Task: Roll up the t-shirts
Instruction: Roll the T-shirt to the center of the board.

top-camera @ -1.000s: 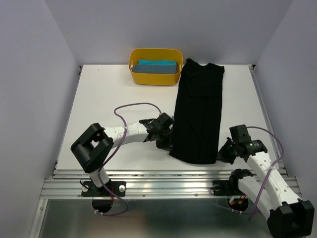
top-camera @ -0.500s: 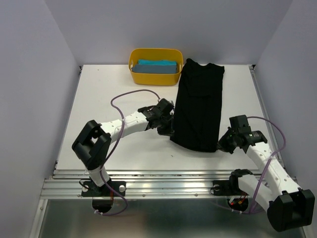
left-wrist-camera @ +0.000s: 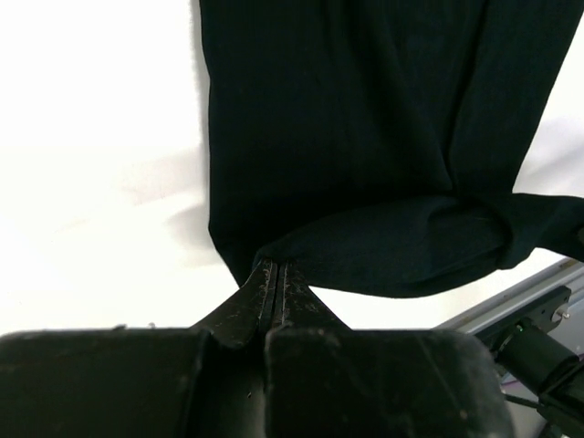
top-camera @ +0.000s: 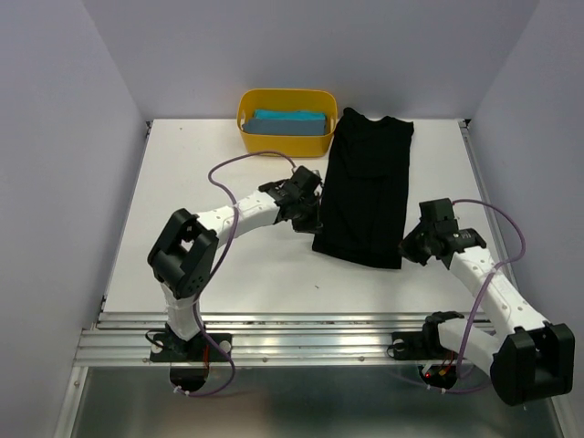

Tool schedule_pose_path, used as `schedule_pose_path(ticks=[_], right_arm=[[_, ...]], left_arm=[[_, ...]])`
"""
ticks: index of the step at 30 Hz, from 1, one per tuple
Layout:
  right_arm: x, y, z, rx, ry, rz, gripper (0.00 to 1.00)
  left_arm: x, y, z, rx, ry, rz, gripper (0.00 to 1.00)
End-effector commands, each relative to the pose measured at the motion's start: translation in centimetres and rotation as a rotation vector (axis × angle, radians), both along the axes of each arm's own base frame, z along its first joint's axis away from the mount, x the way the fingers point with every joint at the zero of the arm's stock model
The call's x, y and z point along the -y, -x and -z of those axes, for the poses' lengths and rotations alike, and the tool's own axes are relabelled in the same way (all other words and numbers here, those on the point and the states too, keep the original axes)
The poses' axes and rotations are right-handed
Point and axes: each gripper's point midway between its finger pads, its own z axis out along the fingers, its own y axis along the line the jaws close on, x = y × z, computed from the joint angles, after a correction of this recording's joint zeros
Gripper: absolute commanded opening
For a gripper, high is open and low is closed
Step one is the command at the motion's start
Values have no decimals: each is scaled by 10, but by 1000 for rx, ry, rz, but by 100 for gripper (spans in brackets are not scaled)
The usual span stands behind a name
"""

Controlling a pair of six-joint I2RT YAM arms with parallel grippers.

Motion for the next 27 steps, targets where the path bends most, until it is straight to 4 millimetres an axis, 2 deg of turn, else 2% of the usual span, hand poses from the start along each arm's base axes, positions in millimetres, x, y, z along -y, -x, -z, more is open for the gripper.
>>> schedule_pose_path(ticks=[1,12,18,22,24,27], right_arm=[[1,-32,-23,122,15,30,1],[6,-47,-15,113,62,32,1],[9,-56,-8,101,96,25,1],[10,-64,2,89,117,23,1],[15,-73,1,94,154,26,1],[15,-77,-1,102,159,20,1]], left_arm=[[5,-24,-17,77,6,7,0],[17,-54,-8,104,-16,26,0],[10,-62,0,105,-42,16,0],[4,-76,3,149,-85,-15,0],[6,-86,1,179,-102,-13,0],[6,-88,0,188,-106,-7,0]])
